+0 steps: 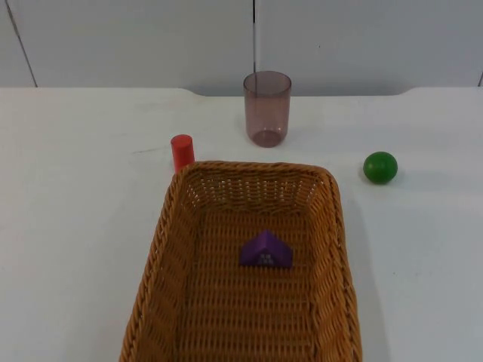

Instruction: Pick up the basket with the left hand and place the triangular block into the basket with the right hand.

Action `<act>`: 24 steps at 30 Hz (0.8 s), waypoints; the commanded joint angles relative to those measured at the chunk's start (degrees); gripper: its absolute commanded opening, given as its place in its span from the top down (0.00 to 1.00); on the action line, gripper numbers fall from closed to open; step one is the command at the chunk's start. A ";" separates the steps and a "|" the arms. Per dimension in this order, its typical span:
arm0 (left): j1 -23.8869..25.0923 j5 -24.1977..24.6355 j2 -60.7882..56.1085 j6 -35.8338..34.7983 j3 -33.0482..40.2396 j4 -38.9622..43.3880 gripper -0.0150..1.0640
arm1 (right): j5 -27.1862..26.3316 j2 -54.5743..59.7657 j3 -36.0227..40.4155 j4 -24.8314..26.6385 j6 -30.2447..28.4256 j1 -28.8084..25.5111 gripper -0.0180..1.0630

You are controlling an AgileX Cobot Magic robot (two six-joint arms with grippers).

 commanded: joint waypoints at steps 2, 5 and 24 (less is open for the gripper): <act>0.06 0.08 -0.21 -0.11 0.24 0.39 0.01 | -0.55 -0.16 0.04 0.15 0.04 0.36 0.26; 0.06 0.20 -0.21 -0.13 0.24 0.50 0.01 | -0.55 -0.16 0.04 0.23 -0.79 0.36 0.26; 0.06 0.20 -0.21 -0.13 0.24 0.50 0.01 | -0.55 -0.16 0.04 0.36 -0.67 0.36 0.01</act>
